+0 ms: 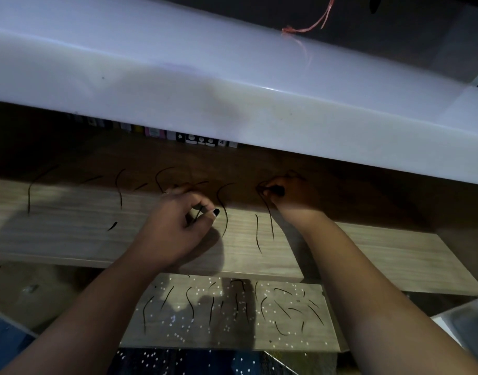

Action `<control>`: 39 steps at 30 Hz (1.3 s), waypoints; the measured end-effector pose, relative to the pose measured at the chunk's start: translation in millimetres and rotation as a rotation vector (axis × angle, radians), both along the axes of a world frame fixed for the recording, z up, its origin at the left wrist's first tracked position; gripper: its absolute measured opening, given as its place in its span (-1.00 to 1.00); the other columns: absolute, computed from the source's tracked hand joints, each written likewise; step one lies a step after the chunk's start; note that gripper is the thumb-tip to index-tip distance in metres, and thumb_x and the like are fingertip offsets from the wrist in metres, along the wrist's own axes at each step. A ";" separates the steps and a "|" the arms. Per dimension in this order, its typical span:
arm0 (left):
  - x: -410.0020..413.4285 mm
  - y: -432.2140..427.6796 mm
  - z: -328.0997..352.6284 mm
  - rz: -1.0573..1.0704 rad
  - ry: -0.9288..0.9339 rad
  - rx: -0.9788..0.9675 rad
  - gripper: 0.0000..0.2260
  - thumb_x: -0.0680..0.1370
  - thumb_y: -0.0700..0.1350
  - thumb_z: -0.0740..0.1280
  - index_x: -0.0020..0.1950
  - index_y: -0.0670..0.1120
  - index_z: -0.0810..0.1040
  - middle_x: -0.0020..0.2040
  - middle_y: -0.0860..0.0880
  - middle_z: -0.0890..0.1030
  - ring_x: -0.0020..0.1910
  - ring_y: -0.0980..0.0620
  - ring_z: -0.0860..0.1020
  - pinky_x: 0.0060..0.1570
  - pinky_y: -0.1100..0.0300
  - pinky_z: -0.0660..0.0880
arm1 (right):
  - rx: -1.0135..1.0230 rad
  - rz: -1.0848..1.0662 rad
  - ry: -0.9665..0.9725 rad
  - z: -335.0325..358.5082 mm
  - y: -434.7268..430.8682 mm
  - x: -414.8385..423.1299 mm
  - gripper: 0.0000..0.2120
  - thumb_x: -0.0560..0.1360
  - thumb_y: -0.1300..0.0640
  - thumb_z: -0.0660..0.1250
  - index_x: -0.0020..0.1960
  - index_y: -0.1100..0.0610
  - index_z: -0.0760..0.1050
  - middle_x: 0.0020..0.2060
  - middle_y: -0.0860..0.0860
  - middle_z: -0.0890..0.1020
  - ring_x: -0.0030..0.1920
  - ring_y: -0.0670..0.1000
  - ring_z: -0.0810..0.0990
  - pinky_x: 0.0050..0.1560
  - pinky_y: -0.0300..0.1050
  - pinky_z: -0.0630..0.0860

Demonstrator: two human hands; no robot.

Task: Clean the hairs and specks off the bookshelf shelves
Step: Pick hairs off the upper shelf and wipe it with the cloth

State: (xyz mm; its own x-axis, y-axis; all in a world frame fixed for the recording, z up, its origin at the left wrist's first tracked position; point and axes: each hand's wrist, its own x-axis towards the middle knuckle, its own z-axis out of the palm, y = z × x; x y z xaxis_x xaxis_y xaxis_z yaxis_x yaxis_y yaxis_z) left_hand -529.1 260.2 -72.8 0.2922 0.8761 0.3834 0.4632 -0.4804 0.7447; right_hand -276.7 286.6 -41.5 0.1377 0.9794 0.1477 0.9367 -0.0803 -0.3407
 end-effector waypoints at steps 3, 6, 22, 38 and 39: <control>-0.6 1.4 -1.2 -0.004 0.023 -0.001 -0.85 0.45 0.07 0.33 -0.07 0.08 0.63 -0.10 0.14 0.60 -0.13 0.13 0.54 -0.09 0.07 0.53 | -0.009 0.010 -0.025 -1.3 -4.7 2.9 -0.78 0.54 -0.01 0.30 0.16 -0.06 0.58 0.16 0.01 0.48 0.12 0.07 0.52 0.11 -0.11 0.45; -0.9 2.2 -1.1 -0.004 0.035 0.022 -0.82 0.45 0.10 0.30 -0.06 0.08 0.63 -0.09 0.16 0.60 -0.08 0.14 0.53 -0.08 0.09 0.50 | -0.020 -0.013 -0.063 -2.3 -10.2 11.9 -0.77 0.56 -0.04 0.28 0.17 -0.05 0.57 0.15 0.01 0.49 0.12 0.07 0.52 0.10 -0.08 0.45; -0.6 5.9 -5.4 -0.002 0.049 0.006 -0.92 0.53 -0.06 0.41 -0.04 0.14 0.60 -0.06 0.12 0.60 -0.11 0.22 0.54 -0.17 0.24 0.47 | -0.035 -0.206 -0.031 -2.5 -12.0 28.9 -0.76 0.56 -0.06 0.24 0.15 -0.05 0.59 0.20 0.06 0.55 0.19 0.12 0.52 0.18 -0.09 0.40; -1.8 6.3 -5.4 -0.016 0.055 0.063 -0.90 0.50 0.01 0.36 -0.04 0.07 0.63 -0.11 0.17 0.58 -0.13 0.23 0.47 -0.21 0.25 0.32 | -0.032 -0.225 -0.108 -4.2 -23.7 45.8 -0.72 0.59 -0.05 0.19 0.23 -0.03 0.55 0.24 0.09 0.50 0.21 0.14 0.49 0.09 -0.15 0.36; -1.9 6.1 -5.4 -0.020 0.050 0.061 -0.91 0.50 0.00 0.36 -0.04 0.07 0.63 -0.11 0.18 0.58 -0.14 0.24 0.47 -0.21 0.25 0.33 | -0.032 -0.236 -0.107 -4.3 -24.9 46.3 -0.71 0.60 -0.05 0.18 0.24 -0.02 0.54 0.24 0.09 0.50 0.21 0.14 0.49 0.11 -0.14 0.37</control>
State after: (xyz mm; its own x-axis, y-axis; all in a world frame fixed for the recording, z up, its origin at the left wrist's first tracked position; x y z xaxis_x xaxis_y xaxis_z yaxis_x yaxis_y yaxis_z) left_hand -531.0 266.3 -78.2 0.3295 0.8455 0.4202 0.4892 -0.5335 0.6900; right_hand -230.4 261.8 -45.8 0.3480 0.9265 0.1432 0.9214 -0.3098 -0.2345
